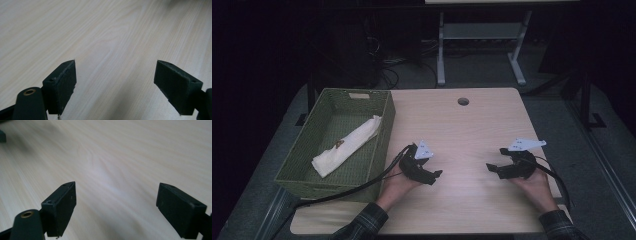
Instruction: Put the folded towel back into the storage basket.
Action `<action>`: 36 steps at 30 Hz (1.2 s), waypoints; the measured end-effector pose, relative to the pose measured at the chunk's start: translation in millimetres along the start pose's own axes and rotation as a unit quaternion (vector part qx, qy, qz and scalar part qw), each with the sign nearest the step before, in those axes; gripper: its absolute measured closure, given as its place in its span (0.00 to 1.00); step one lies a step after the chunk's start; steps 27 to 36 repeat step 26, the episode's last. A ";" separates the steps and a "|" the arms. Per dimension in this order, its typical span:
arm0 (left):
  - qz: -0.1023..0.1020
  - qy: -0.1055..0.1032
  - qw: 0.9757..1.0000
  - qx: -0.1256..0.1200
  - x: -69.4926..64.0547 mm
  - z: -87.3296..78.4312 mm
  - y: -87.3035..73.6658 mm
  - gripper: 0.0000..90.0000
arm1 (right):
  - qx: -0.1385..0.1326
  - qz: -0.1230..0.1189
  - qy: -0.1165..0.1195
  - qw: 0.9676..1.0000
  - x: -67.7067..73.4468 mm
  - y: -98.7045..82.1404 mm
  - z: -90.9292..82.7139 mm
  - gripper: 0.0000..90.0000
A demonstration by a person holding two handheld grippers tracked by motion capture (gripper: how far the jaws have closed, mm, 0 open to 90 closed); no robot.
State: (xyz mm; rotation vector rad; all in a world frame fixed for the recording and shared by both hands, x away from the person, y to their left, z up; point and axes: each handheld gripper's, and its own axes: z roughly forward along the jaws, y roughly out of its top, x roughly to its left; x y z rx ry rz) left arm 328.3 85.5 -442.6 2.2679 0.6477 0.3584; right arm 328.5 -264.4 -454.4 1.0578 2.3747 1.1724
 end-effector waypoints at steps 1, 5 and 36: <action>0.001 -0.001 1.000 0.006 -0.6 1.8 -1.8 0.19 | 0.003 0.003 -0.001 1.000 0.1 -4.8 -1.1 0.17; -0.001 -0.008 1.000 0.017 -4.7 12.0 -9.4 0.19 | 0.017 0.013 -0.007 1.000 0.4 -21.9 -4.1 0.15; -0.006 -0.038 0.999 0.001 -6.6 27.5 -23.1 0.16 | 0.041 0.009 -0.031 0.999 6.7 -40.2 -5.0 0.14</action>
